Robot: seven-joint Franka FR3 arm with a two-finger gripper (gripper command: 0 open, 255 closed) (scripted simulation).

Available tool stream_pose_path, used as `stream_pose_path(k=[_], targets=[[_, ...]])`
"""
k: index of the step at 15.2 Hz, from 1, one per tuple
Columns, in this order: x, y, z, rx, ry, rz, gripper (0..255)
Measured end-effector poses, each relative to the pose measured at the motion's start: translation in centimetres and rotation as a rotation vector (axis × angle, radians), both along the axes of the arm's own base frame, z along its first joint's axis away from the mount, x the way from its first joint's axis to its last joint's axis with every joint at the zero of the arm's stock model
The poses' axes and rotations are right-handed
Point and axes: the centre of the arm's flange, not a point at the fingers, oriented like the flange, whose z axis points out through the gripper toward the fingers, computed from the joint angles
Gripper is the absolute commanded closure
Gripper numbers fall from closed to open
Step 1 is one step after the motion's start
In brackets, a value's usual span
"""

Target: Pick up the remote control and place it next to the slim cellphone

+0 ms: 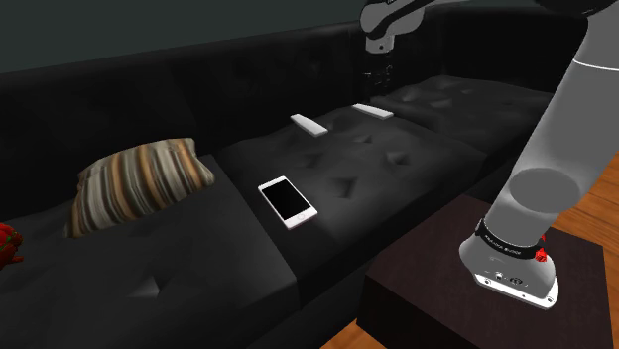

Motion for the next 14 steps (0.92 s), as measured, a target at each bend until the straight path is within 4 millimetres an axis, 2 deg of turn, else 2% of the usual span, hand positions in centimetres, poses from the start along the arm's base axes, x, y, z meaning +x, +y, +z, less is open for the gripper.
stream_pose_path(k=[11, 13, 14], targets=[[7.6, -11.5, -6.1, 0.003, 0.03, -0.075, 0], [8.7, -13.9, -7.3, 0.004, 0.034, -0.09, 0], [9.1, -14.5, -7.7, 0.004, 0.037, -0.094, 0]])
